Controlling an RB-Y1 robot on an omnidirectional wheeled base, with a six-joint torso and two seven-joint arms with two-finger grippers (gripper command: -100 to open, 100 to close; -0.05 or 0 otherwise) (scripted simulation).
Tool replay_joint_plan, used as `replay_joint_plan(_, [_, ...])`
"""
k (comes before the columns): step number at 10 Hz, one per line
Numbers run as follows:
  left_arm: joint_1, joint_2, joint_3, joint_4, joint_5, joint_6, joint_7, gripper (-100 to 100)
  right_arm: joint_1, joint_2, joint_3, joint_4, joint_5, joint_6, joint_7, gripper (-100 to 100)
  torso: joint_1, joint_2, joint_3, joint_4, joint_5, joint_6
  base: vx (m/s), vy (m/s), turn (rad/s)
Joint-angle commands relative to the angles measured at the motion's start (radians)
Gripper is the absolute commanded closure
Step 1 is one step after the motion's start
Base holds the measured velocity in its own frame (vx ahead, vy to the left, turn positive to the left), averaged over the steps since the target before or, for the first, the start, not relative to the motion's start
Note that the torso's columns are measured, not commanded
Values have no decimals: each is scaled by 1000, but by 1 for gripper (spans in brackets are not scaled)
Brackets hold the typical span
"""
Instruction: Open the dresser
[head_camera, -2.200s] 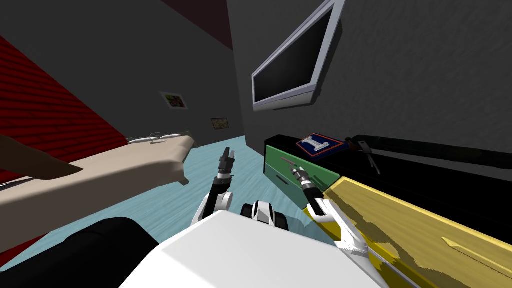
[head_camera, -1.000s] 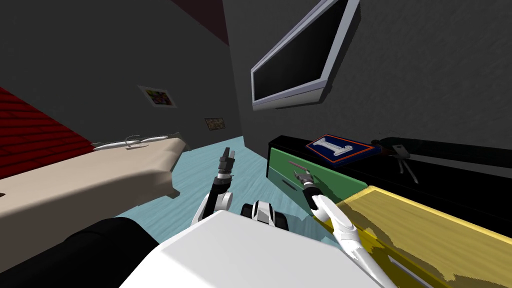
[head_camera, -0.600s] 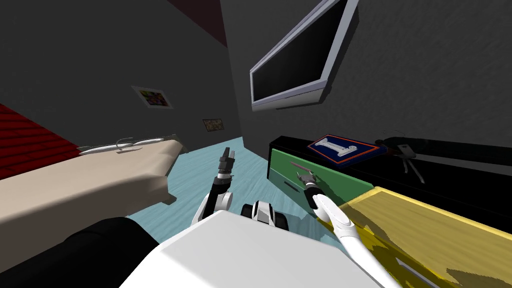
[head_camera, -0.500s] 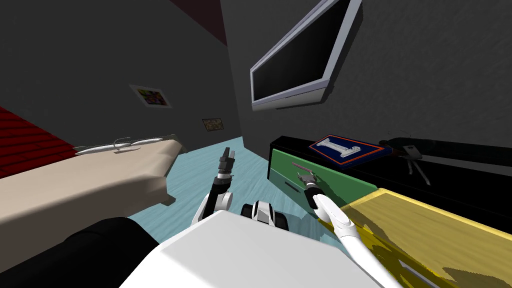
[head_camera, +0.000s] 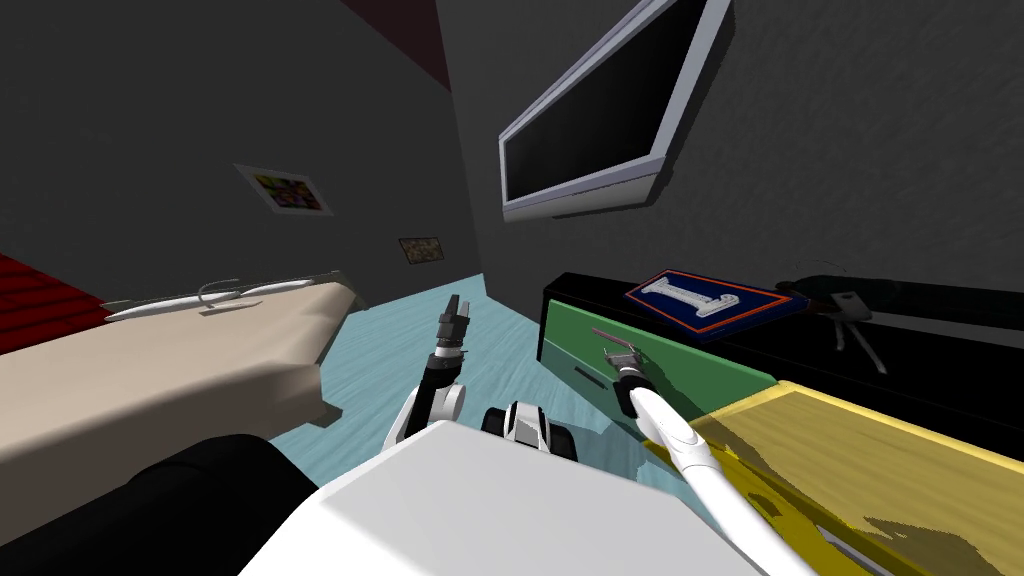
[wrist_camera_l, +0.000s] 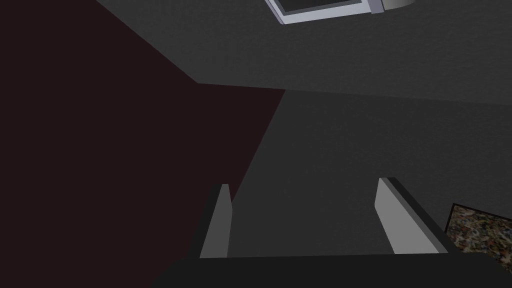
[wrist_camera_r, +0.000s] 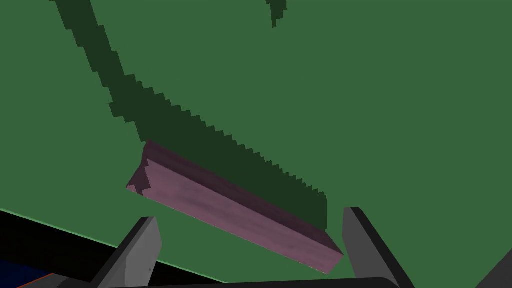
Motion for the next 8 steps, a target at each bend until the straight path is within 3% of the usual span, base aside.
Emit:
replay_joint_plan(1, [0, 0, 0, 0, 0, 0, 0, 0, -19, -17, 4, 46, 56, 28, 1, -100, -3, 1, 0, 0, -1, 0, 60, 84, -29])
replay_joint_plan(4, [0, 0, 0, 0, 0, 0, 0, 0, -45, -43, 14, 108, 127, 75, 17, -100, -3, 2, 1, 1, -1, 0, 53, 93, -56])
replay_joint_plan(8, [0, 0, 0, 0, 0, 0, 0, 0, -45, -44, 12, 105, 121, 77, 31, -100, -5, 3, 2, 1, -2, 0, 14, 38, -7])
